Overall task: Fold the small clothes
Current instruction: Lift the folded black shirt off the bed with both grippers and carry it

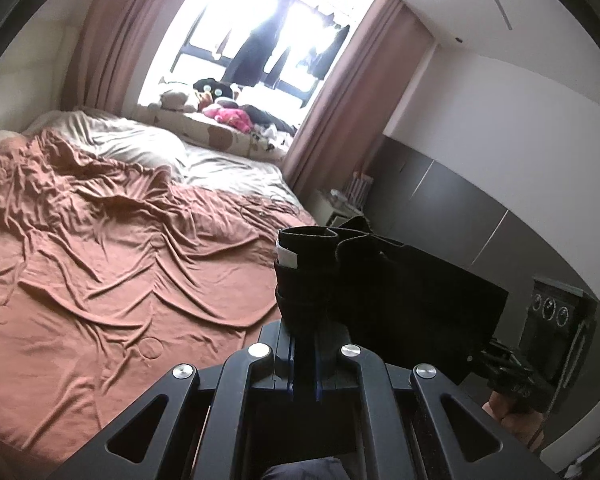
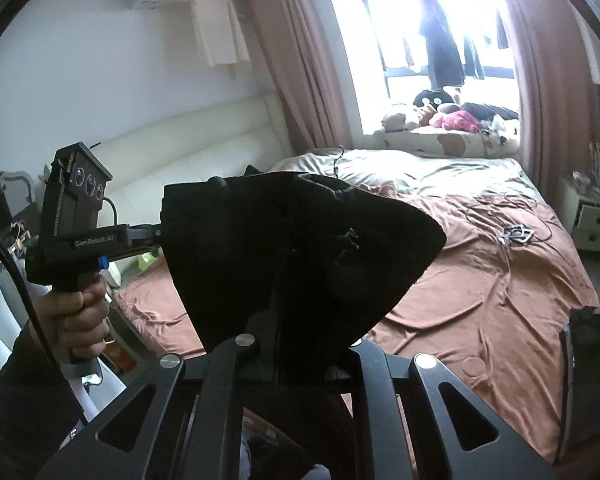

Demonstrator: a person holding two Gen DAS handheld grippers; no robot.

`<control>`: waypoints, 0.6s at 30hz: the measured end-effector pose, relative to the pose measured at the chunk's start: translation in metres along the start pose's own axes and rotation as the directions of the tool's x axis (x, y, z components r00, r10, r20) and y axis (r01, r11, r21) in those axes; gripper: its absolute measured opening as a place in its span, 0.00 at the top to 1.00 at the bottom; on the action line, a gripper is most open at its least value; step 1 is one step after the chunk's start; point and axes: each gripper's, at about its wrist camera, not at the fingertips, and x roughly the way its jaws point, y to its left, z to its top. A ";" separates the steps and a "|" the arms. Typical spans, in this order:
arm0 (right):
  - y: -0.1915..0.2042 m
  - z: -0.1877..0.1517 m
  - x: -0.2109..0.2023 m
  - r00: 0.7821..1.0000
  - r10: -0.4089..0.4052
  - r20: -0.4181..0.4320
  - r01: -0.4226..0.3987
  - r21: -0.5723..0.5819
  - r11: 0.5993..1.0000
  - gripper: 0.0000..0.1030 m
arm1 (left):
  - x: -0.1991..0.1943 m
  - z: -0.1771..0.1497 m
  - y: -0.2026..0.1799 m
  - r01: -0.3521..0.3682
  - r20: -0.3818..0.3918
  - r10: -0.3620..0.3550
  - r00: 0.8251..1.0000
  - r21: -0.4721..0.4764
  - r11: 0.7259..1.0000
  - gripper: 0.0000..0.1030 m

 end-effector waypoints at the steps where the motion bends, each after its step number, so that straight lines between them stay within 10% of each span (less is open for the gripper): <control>1: -0.003 -0.002 0.006 1.000 0.003 -0.002 -0.003 0.000 1.000 0.92 | -0.004 0.000 0.003 -0.002 0.005 0.002 1.000 0.000 1.000 0.94; 18: 0.009 0.026 0.105 0.990 0.139 -0.038 -0.141 -0.078 0.987 0.92 | -0.091 -0.002 0.105 -0.101 0.133 0.113 0.985 -0.093 0.990 0.94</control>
